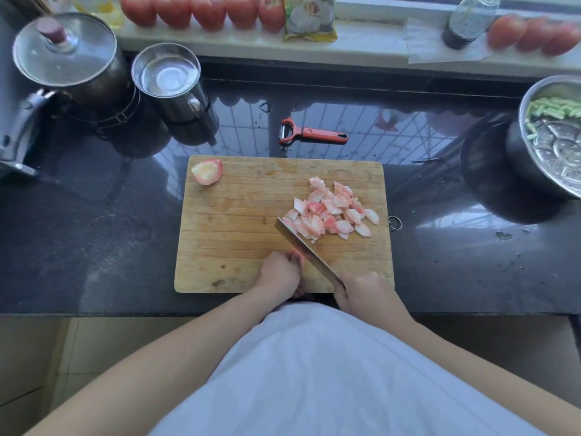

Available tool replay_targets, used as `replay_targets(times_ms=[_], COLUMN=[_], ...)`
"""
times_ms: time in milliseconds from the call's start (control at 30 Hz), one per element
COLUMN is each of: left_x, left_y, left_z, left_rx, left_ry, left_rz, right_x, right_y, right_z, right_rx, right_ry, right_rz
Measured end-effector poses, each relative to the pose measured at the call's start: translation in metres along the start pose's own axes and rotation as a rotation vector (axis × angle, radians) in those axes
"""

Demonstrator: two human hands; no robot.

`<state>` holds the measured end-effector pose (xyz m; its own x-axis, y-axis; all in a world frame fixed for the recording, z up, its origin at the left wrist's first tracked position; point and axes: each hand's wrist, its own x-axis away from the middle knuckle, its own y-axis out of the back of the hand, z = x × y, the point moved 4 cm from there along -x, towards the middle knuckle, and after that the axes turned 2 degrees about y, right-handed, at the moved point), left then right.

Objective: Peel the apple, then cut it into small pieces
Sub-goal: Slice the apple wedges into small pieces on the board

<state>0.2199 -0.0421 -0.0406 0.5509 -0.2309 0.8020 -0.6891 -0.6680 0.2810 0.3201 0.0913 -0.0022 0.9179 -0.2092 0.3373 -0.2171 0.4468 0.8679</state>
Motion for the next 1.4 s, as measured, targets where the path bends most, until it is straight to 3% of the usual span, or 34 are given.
replay_targets(times_ms=[467,633,800,1067,1400], left_x=[-0.004,-0.007,-0.007,-0.004,-0.005], left_y=[0.004,0.004,0.001,0.000,-0.001], left_z=[-0.001,0.002,0.003,0.003,0.006], left_rx=[-0.109,-0.154,-0.105,-0.053,-0.100], left_ry=[-0.044,-0.034,-0.064,-0.023,-0.081], left_rz=[-0.035,-0.061,-0.030,0.000,-0.033], right_x=[0.001,-0.030,-0.024,0.008,0.018], right_y=[-0.013,-0.026,-0.012,-0.001,-0.002], right_z=[-0.006,0.014,0.008,-0.003,-0.008], right_rx=[0.178,0.115,-0.005,0.045,0.100], right_ry=[-0.051,0.014,-0.039,-0.091,-0.021], right_rz=[0.223,0.113,0.036,0.162,0.159])
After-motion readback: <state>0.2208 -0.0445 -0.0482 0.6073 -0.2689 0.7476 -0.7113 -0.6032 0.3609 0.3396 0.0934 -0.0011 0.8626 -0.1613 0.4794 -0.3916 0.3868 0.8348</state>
